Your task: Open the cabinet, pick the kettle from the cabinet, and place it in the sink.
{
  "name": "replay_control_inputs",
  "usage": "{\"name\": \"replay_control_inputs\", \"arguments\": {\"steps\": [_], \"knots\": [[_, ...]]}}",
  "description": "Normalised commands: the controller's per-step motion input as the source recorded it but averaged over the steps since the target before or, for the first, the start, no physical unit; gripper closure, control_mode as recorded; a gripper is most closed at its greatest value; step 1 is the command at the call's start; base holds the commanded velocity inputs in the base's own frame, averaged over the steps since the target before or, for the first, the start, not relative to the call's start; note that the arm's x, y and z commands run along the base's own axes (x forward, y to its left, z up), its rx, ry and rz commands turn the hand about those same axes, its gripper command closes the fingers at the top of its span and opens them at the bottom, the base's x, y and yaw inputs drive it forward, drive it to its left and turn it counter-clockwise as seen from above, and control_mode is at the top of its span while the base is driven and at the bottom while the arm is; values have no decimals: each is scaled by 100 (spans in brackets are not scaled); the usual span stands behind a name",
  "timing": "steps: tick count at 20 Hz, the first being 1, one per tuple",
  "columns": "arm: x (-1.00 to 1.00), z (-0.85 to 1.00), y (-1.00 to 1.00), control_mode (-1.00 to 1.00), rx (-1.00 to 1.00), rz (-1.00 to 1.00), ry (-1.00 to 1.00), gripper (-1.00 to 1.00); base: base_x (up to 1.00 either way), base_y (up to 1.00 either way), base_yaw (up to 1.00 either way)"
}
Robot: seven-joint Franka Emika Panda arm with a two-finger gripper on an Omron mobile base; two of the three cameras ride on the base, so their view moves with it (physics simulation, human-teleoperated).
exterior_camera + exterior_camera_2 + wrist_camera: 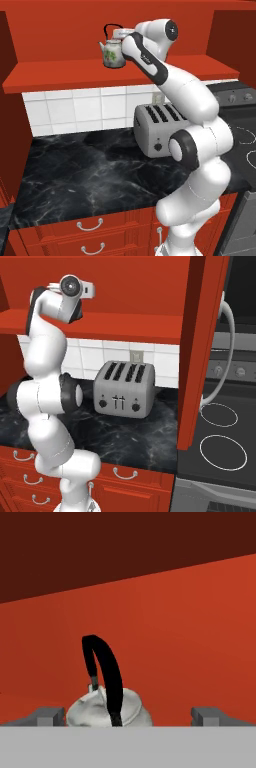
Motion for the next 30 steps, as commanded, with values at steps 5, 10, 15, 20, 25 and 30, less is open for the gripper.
{"name": "replay_control_inputs", "arguments": {"steps": [5, 10, 15, 20, 25, 30], "knots": [[20, -2, 1, -100, 0, 0, 1, -100, 0, 0, 0], [19, -3, 11, -100, 0, 0, 0, -100, 0, 0, 0], [21, -1, 10, -100, 0, 0, 0, -100, 0, 0, 0], [22, 0, 7, -100, 0, 0, 0, -100, 0, 0, 0], [24, 0, 5, -100, 0, 0, 0, -100, 0, 0, 0], [18, 0, 7, -100, 0, 0, 0, -100, 0, 0, 0]]}}
